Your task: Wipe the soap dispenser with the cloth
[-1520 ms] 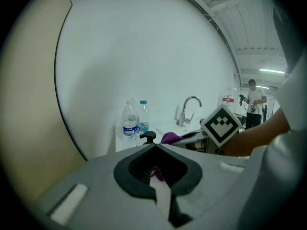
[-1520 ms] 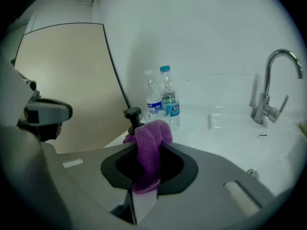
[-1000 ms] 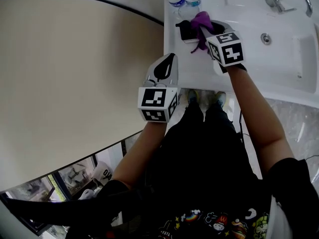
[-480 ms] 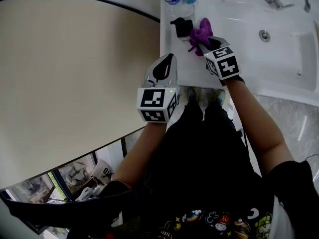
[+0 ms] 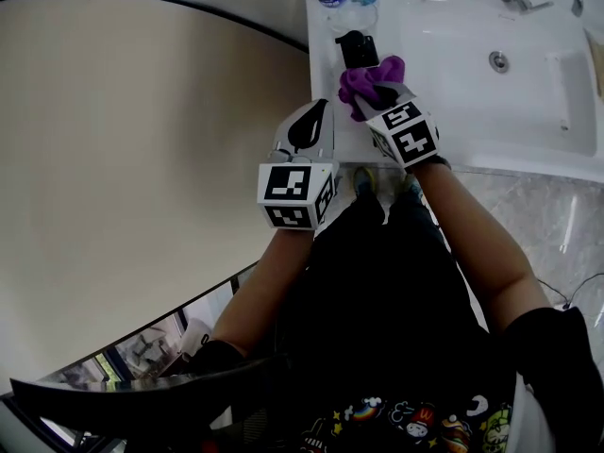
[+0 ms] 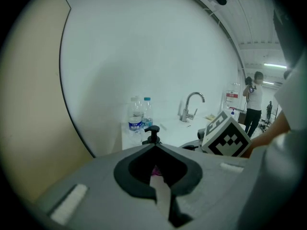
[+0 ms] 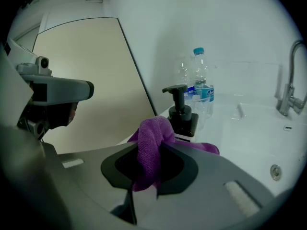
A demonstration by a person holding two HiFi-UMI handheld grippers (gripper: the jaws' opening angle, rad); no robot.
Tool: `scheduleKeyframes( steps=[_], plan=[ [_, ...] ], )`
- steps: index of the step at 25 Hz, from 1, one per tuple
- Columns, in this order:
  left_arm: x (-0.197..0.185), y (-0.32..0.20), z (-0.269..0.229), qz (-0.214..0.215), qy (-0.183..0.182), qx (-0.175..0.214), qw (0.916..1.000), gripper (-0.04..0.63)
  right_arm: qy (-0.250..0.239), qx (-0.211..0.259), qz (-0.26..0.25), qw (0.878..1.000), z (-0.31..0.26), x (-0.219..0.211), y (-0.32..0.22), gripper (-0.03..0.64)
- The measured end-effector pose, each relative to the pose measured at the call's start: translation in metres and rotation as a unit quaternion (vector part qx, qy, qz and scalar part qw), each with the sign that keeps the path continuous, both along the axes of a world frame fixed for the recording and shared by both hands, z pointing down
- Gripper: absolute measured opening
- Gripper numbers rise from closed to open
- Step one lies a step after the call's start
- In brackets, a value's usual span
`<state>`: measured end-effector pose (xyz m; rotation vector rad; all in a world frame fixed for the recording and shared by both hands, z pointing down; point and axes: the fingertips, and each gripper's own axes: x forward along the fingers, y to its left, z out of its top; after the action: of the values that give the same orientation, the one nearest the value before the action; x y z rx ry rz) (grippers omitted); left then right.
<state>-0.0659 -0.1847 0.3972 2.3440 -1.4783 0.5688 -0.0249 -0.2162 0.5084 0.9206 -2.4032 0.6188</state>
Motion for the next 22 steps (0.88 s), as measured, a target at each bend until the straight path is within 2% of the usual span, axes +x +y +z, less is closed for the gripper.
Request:
scheduleKeyframes(
  steps=[4,8,12,17,22],
  plan=[
    [-0.028,0.000,0.005,0.010,0.007,-0.004,0.9999,0.000,-0.003,0.013,0.023,1.000,-0.009,-0.031,-0.010,0.092],
    [-0.057,-0.006,0.013,0.014,0.016,-0.009,0.9997,0.000,-0.003,0.032,0.084,0.996,-0.018,-0.053,-0.035,0.092],
    [-0.082,-0.019,0.014,0.016,0.019,-0.007,0.9997,0.000,-0.002,0.032,0.144,0.989,-0.019,-0.066,-0.055,0.092],
    [-0.097,-0.032,0.021,0.031,0.032,-0.007,0.9990,0.000,0.014,0.012,0.178,0.984,-0.006,-0.058,-0.052,0.092],
    [-0.087,-0.041,0.023,0.047,0.042,-0.008,0.9980,0.000,0.023,0.002,0.192,0.981,0.000,-0.032,-0.035,0.092]
  ],
)
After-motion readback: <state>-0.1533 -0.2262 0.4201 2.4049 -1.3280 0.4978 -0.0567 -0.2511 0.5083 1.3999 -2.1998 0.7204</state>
